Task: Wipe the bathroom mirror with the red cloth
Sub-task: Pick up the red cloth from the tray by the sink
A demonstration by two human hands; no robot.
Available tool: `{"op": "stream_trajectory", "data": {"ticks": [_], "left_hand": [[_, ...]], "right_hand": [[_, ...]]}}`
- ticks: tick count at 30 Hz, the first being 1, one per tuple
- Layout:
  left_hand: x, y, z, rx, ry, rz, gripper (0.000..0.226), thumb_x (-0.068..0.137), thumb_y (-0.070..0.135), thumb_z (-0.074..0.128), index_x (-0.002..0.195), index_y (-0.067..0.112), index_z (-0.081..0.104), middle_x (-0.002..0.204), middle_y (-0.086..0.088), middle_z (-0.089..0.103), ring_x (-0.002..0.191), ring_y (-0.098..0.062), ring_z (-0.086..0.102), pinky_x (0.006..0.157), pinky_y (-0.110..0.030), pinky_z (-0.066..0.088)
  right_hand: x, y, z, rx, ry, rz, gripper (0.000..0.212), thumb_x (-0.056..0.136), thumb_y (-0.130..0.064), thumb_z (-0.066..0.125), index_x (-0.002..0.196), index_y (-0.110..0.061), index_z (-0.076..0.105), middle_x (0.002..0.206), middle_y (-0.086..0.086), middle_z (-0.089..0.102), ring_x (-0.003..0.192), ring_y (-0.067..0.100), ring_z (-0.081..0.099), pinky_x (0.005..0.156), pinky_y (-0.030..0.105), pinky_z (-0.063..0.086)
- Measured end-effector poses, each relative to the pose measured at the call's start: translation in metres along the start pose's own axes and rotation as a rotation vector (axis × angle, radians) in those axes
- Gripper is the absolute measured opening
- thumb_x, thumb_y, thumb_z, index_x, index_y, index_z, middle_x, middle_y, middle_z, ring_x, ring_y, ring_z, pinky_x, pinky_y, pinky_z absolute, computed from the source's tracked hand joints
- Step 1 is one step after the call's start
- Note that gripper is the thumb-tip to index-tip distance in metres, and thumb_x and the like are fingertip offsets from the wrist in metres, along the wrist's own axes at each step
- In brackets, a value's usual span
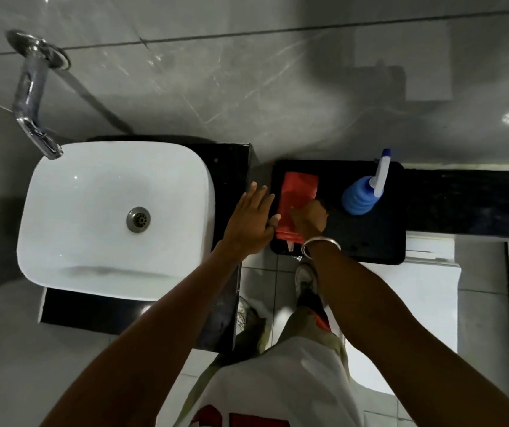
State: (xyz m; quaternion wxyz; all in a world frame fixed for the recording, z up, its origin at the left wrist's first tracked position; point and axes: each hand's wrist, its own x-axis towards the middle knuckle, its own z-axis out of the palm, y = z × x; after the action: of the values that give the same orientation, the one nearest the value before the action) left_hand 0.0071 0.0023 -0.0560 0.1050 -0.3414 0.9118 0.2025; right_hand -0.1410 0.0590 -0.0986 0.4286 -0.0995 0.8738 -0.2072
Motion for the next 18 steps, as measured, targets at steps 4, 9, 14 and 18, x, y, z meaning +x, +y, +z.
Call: {"op": "stream_trajectory", "data": {"ticks": [4, 9, 14, 18], "left_hand": [[-0.004, 0.004, -0.005, -0.101, 0.05, -0.006, 0.065, 0.104, 0.047, 0.031, 0.157, 0.008, 0.031, 0.169, -0.012, 0.02, 0.16, -0.029, 0.0, 0.131, -0.045, 0.01], [-0.009, 0.007, -0.029, -0.397, 0.151, -0.033, 0.058, 0.106, 0.036, 0.047, 0.155, 0.009, 0.035, 0.167, -0.011, 0.026, 0.159, -0.026, 0.003, 0.126, -0.038, 0.015], [-0.016, 0.003, -0.085, -0.899, 0.268, -0.125, 0.05, 0.107, 0.032, 0.047, 0.156, 0.026, 0.038, 0.169, 0.003, 0.024, 0.154, 0.0, 0.006, 0.125, -0.027, 0.012], [-0.022, -0.002, -0.152, -1.753, 0.413, -0.085, 0.044, 0.11, 0.033, 0.032, 0.15, 0.021, 0.046, 0.15, 0.004, 0.054, 0.146, -0.012, 0.043, 0.113, -0.024, 0.045]], "right_hand": [[-0.002, 0.0, -0.007, 0.037, -0.046, -0.063, 0.06, 0.093, -0.03, 0.068, 0.14, 0.004, 0.054, 0.146, 0.023, 0.052, 0.134, 0.041, 0.053, 0.113, 0.048, 0.046], [-0.023, -0.019, -0.018, 0.392, -0.144, -0.062, 0.047, 0.093, -0.002, 0.06, 0.139, 0.005, 0.056, 0.127, 0.03, 0.064, 0.116, 0.045, 0.065, 0.104, 0.056, 0.052], [-0.084, -0.079, -0.042, 0.337, -0.04, -0.315, 0.037, 0.082, 0.0, 0.064, 0.119, 0.0, 0.067, 0.111, 0.023, 0.073, 0.104, 0.041, 0.071, 0.087, 0.046, 0.059], [-0.169, -0.149, -0.061, 0.01, 0.107, -0.833, 0.062, 0.073, -0.021, 0.073, 0.131, -0.01, 0.051, 0.115, 0.013, 0.068, 0.096, 0.032, 0.07, 0.072, 0.029, 0.05]]}}
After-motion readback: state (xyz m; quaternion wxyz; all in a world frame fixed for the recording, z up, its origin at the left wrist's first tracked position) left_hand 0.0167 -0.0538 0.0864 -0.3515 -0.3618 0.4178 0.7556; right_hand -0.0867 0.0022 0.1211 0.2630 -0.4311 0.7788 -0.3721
